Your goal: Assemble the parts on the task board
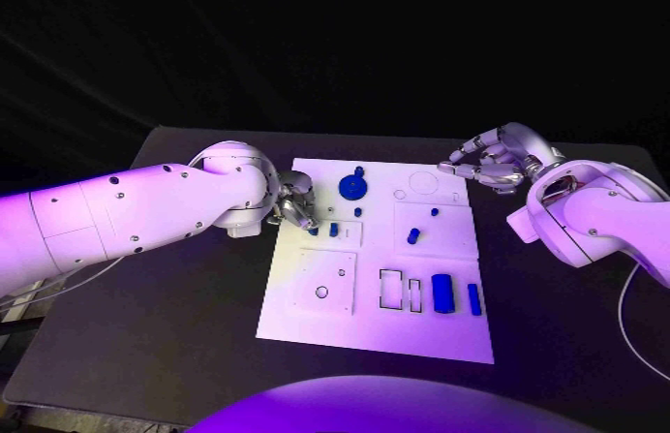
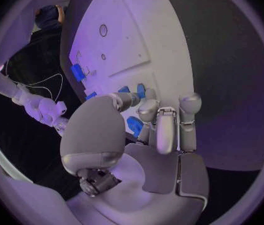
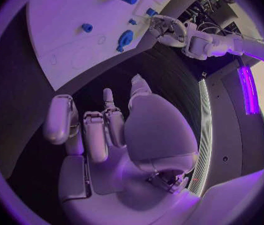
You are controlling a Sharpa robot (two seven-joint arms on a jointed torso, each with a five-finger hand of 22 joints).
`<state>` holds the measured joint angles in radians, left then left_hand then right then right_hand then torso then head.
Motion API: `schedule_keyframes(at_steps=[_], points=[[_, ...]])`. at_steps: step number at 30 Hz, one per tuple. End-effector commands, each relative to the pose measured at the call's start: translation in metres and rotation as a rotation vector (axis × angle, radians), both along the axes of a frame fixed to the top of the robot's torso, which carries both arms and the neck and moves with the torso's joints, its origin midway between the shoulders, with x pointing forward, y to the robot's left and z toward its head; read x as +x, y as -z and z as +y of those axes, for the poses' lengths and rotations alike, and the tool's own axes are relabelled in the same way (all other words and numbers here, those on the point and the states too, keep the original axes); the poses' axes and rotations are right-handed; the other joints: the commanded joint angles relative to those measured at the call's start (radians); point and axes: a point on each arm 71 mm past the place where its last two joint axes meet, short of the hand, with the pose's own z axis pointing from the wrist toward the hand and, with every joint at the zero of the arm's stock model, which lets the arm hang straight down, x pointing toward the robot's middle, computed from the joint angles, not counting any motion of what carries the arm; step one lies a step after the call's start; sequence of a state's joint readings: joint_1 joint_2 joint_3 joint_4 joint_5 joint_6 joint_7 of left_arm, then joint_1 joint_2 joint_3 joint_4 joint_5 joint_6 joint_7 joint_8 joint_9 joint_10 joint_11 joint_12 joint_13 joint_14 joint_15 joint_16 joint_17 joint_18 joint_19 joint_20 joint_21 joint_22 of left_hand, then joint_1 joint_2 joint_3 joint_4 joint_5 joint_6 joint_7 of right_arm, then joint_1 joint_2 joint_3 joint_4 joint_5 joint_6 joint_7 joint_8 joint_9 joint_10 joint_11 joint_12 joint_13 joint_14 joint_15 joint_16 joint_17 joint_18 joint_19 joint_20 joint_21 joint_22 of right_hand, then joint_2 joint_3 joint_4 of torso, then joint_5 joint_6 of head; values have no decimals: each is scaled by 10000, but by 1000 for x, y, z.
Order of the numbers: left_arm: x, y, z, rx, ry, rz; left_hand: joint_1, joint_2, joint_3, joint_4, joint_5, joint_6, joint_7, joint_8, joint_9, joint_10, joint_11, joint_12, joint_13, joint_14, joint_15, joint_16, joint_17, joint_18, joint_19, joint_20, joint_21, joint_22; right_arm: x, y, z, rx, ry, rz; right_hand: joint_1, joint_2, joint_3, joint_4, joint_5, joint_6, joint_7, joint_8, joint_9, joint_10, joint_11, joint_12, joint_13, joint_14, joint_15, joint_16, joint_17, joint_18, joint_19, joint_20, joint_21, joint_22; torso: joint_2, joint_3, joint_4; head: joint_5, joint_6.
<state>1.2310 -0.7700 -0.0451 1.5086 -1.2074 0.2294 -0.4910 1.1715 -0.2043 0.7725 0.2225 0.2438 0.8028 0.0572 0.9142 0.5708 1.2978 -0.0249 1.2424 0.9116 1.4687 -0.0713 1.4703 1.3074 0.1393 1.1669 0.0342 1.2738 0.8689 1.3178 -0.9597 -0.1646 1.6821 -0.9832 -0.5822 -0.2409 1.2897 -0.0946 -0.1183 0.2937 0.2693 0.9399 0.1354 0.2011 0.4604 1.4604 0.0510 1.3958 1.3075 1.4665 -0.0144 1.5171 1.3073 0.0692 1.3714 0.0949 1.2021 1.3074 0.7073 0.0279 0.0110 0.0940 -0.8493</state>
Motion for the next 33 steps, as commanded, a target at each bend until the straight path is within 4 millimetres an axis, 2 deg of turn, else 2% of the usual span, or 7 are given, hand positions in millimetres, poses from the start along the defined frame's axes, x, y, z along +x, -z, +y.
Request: schedule_keyframes(at_steps=[1, 4, 11, 21, 29, 33], points=[[-5, 7, -3, -22, 130, 420, -216, -65, 1093, -1058, -36, 138, -110, 47, 15, 94, -8, 52, 7, 452, -80, 46, 153, -38, 78, -2, 38, 26, 0, 0, 1, -63, -85, -83, -20, 117, -80, 7, 12, -66, -26, 68, 16, -63, 3, -52, 907, 655, -33, -44, 763, 184, -51, -41, -34, 203, 2, 0, 2, 0, -6], [-4, 7, -2, -37, 89, 415, -433, -161, 916, -964, -54, 172, -163, 57, 11, 131, -48, 70, 32, 454, -113, 46, 152, -46, 99, -10, 41, 55, 0, 0, 0, -66, -73, -85, -20, 117, -80, 7, 12, -66, -26, 68, 16, -63, 3, -52, 907, 655, -33, -44, 763, 184, -51, -41, -34, 203, 1, 0, 6, -3, -9], [-4, 8, -1, -36, 46, 427, -686, -225, 677, -805, -68, 248, -217, 47, -17, 171, -91, 108, 99, 457, -152, 46, 155, -58, 142, -26, 52, 106, 0, 0, 0, -67, -65, -91, -20, 117, -80, 7, 12, -66, -26, 68, 16, -63, 3, -52, 907, 655, -33, -44, 763, 184, -51, -41, -34, 203, -6, 4, -2, 2, -12], [-3, 8, 0, -39, -6, 408, -828, -232, 525, -687, -71, 300, -238, 31, -41, 179, -109, 118, 111, 458, -168, 46, 154, -58, 148, -35, 44, 101, 1, 0, -1, -106, -10, -127, -29, 117, -92, 7, 11, -71, -26, 73, 17, -66, 2, -58, 901, 654, -33, -47, 755, 182, -48, -42, -33, 206, -3, -6, 5, 5, -12], [-2, 8, 0, -49, -48, 378, -896, -230, 456, -626, -72, 331, -247, 28, -51, 186, -115, 128, 132, 458, -174, 46, 156, -59, 153, -39, 41, 102, 1, 0, -2, -119, 17, -148, -29, 117, -92, 7, 11, -71, -26, 73, 17, -66, 2, -58, 901, 654, -33, -47, 755, 182, -48, -42, -33, 206, 0, 2, 5, 9, -18], [-2, 8, 1, -50, -66, 367, -1046, -211, 321, -476, -80, 389, -258, 25, -67, 196, -125, 143, 154, 458, -182, 45, 153, -65, 172, -45, 45, 122, 2, 0, -2, -121, 23, -152, -29, 117, -92, 7, 11, -71, -26, 73, 17, -66, 2, -58, 901, 654, -33, -47, 755, 182, -48, -42, -33, 206, -1, -1, 6, 9, -24]])
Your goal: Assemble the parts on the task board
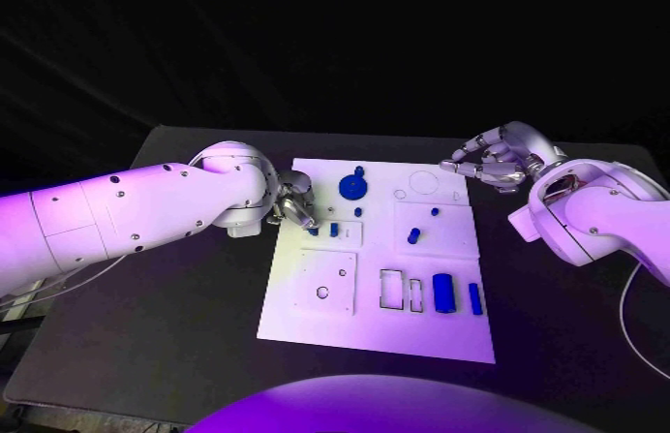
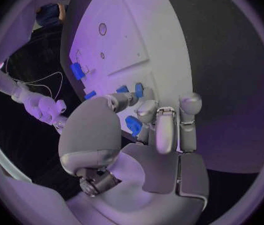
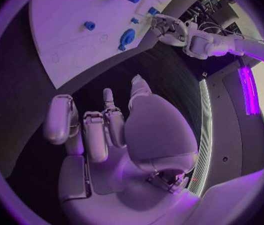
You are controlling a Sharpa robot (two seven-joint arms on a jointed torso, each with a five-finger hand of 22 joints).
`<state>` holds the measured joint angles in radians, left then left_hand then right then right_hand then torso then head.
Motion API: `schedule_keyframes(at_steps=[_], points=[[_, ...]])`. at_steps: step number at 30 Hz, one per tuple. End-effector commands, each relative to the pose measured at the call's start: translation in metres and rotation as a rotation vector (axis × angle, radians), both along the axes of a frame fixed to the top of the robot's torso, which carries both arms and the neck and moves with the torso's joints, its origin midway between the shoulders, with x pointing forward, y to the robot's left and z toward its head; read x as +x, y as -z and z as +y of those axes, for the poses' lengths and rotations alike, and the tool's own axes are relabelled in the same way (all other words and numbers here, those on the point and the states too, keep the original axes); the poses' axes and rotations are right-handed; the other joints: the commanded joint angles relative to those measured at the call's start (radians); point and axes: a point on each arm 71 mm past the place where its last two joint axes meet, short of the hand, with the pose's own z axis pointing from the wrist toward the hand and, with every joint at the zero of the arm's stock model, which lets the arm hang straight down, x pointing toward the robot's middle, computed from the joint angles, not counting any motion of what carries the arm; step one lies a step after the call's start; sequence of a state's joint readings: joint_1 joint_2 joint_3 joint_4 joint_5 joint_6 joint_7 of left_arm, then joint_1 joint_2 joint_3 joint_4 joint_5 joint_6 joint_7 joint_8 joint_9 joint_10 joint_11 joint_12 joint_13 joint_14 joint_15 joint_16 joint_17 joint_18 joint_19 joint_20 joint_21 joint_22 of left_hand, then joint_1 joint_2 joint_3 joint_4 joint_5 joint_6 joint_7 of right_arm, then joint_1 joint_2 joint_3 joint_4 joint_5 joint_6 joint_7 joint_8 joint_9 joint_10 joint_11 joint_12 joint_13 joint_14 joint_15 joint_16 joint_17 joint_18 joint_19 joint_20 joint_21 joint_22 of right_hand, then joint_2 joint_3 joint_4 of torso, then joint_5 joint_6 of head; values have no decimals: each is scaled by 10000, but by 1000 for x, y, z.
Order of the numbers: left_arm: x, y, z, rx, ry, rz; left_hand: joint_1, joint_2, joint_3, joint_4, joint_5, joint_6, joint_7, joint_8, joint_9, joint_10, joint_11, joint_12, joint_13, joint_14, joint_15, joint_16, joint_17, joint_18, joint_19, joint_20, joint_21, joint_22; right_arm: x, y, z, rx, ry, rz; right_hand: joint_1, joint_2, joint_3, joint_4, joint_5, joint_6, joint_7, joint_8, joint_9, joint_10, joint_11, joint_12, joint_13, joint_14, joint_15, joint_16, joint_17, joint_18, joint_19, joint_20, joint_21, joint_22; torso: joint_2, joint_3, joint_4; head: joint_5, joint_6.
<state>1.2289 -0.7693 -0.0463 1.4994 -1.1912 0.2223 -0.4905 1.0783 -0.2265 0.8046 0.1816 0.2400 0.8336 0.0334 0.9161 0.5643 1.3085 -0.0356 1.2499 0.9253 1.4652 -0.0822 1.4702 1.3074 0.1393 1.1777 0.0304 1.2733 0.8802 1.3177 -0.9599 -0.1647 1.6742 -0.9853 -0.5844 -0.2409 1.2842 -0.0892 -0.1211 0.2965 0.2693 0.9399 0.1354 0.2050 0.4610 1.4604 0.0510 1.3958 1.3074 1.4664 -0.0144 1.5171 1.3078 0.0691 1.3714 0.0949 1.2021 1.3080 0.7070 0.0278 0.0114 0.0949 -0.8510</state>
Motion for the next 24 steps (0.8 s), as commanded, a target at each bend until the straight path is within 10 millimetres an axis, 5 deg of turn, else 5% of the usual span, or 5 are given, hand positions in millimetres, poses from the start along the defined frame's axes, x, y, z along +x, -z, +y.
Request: schedule_keyframes(at_steps=[1, 24], points=[[-3, 5, -2, 55, 93, 281, -142, 12, -28, -39, -43, 88, -22, 4, -5, 85, -19, 63, 6, 495, -74, 46, 157, -64, 65, -8, 48, 9, 0, 0, 1, -84, -59, -116, 25, 63, -64, -21, 11, -71, -25, 35, 11, -66, 2, -58, 903, 654, -34, -48, 749, 183, -48, -42, -33, 200, 2, 1, 2, -1, -7], [-3, 6, 0, 64, 30, 293, -556, -19, -589, 399, -23, 212, -39, -7, -45, 115, -30, 115, 92, 498, -85, 48, 162, -76, 109, -18, 49, 48, 0, 0, 0, -84, -20, -142, 25, 63, -64, -21, 11, -71, -25, 35, 11, -66, 2, -58, 903, 654, -34, -48, 749, 183, -48, -42, -33, 200, -5, 3, -3, 12, 41]])
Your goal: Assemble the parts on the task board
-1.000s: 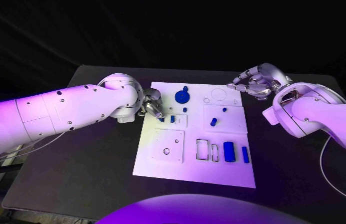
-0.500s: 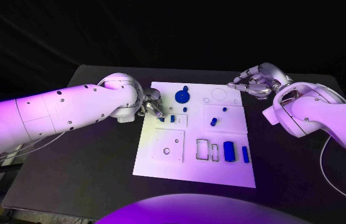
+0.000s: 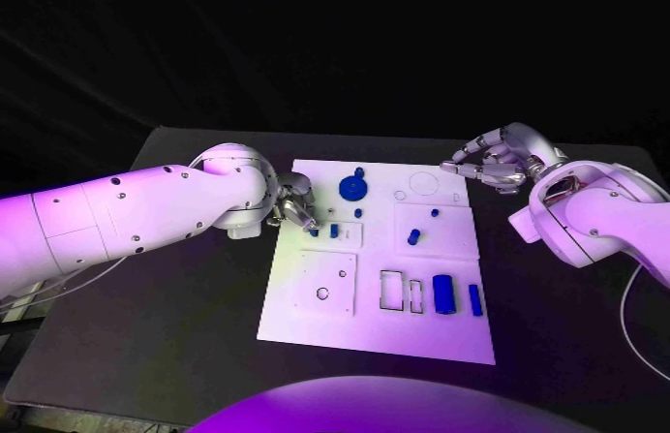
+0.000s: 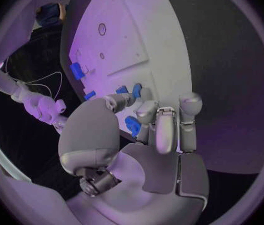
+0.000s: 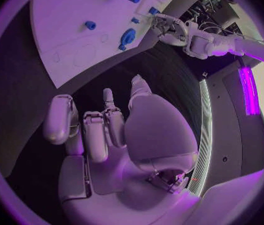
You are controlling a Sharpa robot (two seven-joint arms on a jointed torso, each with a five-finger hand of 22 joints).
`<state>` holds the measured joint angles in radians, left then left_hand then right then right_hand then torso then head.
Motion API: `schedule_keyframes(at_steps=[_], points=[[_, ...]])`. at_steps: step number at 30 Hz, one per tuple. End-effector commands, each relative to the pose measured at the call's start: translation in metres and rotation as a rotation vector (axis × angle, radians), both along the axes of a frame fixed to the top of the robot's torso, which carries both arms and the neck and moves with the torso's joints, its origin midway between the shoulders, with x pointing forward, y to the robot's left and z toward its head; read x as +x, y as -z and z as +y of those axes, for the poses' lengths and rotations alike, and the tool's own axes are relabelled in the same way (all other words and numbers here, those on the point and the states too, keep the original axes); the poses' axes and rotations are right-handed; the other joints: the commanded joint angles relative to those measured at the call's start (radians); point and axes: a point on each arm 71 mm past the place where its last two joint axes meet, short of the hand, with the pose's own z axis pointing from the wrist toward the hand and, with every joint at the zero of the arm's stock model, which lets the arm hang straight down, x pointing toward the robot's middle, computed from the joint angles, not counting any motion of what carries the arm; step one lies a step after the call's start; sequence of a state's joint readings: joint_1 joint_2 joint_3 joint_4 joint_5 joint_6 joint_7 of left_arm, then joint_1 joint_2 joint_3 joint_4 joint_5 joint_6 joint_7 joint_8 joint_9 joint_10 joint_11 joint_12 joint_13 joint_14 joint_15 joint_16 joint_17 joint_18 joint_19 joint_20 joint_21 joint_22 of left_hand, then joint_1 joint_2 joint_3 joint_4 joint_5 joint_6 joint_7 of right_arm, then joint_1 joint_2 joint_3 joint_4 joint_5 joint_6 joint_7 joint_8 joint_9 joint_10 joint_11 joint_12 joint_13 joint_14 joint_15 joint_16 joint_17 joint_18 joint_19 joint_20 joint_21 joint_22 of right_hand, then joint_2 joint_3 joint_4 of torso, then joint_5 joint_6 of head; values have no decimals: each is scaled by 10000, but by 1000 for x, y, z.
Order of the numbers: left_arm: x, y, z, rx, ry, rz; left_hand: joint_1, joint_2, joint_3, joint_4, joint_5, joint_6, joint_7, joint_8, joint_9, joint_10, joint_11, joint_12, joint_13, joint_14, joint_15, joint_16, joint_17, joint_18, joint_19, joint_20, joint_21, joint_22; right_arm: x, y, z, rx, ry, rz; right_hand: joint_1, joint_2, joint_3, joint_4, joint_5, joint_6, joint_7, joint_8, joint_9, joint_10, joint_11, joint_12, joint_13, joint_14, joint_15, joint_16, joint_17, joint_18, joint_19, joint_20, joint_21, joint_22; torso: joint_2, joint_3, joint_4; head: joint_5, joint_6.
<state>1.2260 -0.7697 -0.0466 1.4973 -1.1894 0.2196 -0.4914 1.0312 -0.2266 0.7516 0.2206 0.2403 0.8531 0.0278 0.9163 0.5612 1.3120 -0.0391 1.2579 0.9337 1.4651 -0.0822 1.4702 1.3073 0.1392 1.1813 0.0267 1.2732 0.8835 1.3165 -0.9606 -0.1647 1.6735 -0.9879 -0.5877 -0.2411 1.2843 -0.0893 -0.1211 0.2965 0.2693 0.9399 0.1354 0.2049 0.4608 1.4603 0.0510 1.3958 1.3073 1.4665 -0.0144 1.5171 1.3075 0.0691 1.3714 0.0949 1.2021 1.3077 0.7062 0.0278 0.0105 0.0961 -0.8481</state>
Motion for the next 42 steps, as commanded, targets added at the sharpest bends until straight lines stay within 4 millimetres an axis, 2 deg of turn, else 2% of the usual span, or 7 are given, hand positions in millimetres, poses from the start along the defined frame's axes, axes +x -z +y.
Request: schedule_keyframes(at_steps=[1, 16, 26, 42], points=[[-3, 5, -1, 70, 79, 271, -85, -18, -59, 9, -26, 17, 17, -10, -14, 80, 5, 35, 8, 498, -85, 48, 162, -75, 74, 18, 50, 14, 0, 0, 0, -73, -46, -118, 24, 64, -65, -21, 11, -71, -26, 35, 12, -66, 2, -58, 903, 654, -33, -48, 752, 183, -48, -42, -33, 203, 1, 2, 8, 2, 14], [-4, 5, 0, 92, 96, 315, -128, -29, -151, 67, -22, 38, 12, -7, -16, 96, 4, 58, 51, 497, -86, 46, 157, -75, 75, 18, 48, 13, 0, 0, 0, -74, -30, -123, 17, 80, -82, -22, 12, -84, -26, 48, 14, -66, 2, -60, 902, 655, -35, -49, 755, 184, -49, -44, -48, 201, 7, -4, 8, 5, 3], [-4, 6, 0, 107, 116, 346, -147, -48, -239, 102, -20, 74, 1, 13, -10, 105, -6, 67, 65, 498, -90, 47, 158, -78, 83, 18, 51, 22, 0, 0, 0, -73, -27, -125, 17, 80, -82, -22, 12, -84, -26, 48, 14, -66, 2, -60, 902, 655, -35, -49, 755, 184, -49, -44, -48, 201, 10, 4, 6, 8, -5], [-4, 5, 1, 90, 58, 313, -326, -73, -964, 553, 4, 141, -9, 12, -26, 107, -15, 75, 78, 498, -100, 45, 156, -81, 99, 11, 47, 35, 0, 0, -1, -71, -7, -140, 7, 82, -92, -20, 11, -90, -26, 53, 14, -67, 2, -62, 900, 657, -35, -48, 761, 184, -47, -44, -51, 202, 10, 3, 4, 8, 1]])
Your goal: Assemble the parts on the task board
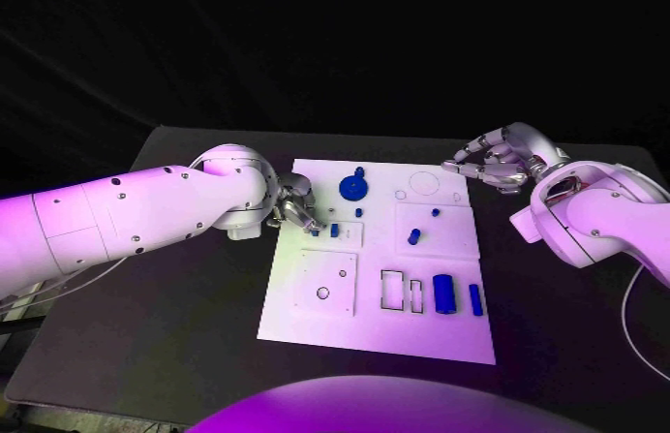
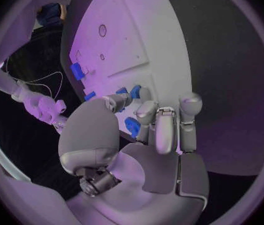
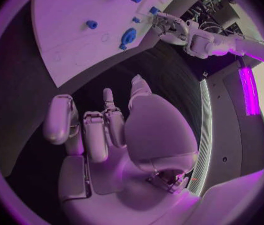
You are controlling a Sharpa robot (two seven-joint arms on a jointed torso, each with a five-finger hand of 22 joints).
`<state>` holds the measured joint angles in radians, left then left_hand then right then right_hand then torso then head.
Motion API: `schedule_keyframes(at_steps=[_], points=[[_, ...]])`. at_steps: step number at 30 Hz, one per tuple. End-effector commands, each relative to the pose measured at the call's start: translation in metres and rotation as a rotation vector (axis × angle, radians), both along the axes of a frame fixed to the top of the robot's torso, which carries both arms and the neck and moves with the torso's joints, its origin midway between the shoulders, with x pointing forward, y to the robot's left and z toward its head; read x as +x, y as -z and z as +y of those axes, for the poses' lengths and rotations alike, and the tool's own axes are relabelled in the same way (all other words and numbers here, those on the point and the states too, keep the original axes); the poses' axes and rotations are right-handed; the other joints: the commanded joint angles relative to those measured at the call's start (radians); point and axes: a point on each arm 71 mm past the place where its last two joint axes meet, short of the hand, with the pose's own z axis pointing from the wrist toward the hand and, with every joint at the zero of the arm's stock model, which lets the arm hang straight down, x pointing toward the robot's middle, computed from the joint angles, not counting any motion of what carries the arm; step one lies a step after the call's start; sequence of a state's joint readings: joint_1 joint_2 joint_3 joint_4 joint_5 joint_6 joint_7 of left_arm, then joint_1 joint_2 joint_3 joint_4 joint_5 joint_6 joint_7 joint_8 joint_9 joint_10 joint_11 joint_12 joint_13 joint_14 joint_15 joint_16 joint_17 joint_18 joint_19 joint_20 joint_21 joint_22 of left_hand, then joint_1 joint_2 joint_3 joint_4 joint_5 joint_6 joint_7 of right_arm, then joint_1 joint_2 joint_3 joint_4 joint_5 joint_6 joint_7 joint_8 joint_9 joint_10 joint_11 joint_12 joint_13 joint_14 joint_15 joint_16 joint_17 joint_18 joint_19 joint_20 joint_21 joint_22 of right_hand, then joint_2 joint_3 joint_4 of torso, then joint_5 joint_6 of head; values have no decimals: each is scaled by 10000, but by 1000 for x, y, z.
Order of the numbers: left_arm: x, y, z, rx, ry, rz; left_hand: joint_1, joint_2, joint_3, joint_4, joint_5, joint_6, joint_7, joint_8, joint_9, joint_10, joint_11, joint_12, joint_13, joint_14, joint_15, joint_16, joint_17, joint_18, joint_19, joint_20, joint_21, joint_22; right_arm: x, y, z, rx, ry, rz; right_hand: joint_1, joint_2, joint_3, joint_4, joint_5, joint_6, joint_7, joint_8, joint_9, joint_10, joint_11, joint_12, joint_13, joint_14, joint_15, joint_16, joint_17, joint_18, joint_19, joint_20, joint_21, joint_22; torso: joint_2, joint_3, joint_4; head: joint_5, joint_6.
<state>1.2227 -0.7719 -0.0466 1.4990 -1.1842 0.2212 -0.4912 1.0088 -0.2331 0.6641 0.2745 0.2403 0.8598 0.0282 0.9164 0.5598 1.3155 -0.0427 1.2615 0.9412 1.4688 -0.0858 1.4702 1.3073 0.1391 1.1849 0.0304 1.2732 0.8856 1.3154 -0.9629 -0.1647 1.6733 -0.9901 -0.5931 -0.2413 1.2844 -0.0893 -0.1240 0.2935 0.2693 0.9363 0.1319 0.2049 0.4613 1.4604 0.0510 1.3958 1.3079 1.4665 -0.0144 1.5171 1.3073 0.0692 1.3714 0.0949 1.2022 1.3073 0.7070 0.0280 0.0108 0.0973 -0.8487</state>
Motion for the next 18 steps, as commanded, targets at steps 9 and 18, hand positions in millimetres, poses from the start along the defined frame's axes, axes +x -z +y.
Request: schedule_keyframes(at_steps=[9, 18], points=[[-1, 3, 2, 65, -67, 103, -255, 45, -632, 161, -12, 95, 3, -4, -28, 55, 35, 24, -21, 461, -54, 45, 153, -75, 44, -26, 23, -23, 0, -1, -1, -65, -31, -116, -12, 75, -78, 13, 9, -58, 11, 56, 9, -72, 2, -70, 887, 654, -35, -53, 749, 188, -55, -45, -71, 196, 3, -4, 8, -27, 21], [-1, 0, 2, -210, -263, -150, -544, 96, -1284, 175, -34, 118, 16, -20, -43, 46, 49, 16, -28, 460, -44, 47, 156, -73, 39, -25, 8, -40, 0, -1, -3, -62, 32, -159, -54, 65, -103, 19, 8, -74, 14, 57, 8, -96, 5, -106, 852, 637, -35, -81, 667, 197, -76, -45, -115, 171, 8, -4, -11, -3, 40]])
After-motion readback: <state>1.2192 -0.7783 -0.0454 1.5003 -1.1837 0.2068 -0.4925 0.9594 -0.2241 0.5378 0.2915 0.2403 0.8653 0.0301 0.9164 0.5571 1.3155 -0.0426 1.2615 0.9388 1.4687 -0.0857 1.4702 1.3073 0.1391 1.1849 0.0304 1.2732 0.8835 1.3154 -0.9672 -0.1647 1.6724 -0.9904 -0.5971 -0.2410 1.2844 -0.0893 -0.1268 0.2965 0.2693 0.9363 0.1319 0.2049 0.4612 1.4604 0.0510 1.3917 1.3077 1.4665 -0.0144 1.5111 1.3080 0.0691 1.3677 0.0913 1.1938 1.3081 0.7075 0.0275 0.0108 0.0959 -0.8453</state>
